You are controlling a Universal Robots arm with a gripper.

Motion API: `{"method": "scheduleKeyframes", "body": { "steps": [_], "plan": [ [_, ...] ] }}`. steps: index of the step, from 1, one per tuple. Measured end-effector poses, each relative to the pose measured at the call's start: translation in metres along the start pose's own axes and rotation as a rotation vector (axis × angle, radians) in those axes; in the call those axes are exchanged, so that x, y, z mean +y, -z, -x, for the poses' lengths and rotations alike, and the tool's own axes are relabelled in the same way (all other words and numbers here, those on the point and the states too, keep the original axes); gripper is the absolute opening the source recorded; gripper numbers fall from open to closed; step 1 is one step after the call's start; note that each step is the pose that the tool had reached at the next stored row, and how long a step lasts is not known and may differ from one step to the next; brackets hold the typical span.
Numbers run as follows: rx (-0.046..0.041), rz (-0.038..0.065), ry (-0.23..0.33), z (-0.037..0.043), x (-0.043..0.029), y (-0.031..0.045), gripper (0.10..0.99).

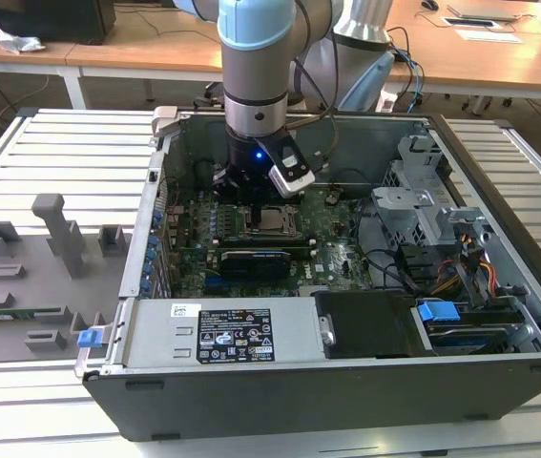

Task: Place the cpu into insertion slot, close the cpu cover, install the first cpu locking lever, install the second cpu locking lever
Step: 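Close the cpu cover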

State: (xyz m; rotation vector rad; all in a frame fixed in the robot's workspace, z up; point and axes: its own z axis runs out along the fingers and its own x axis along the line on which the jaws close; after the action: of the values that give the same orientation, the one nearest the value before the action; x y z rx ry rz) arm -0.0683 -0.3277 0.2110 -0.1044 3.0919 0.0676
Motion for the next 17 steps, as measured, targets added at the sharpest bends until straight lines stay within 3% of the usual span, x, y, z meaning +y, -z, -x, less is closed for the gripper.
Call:
{"method": "scheduleKeyframes", "body": {
  "steps": [8,17],
  "plan": [
    [-0.0001,0.0,0.0,-0.0037,0.0001,-0.0048,0.106],
    [-0.0001,0.0,0.0,-0.0022,-0.0001,-0.0051,0.106]
  ]
}}
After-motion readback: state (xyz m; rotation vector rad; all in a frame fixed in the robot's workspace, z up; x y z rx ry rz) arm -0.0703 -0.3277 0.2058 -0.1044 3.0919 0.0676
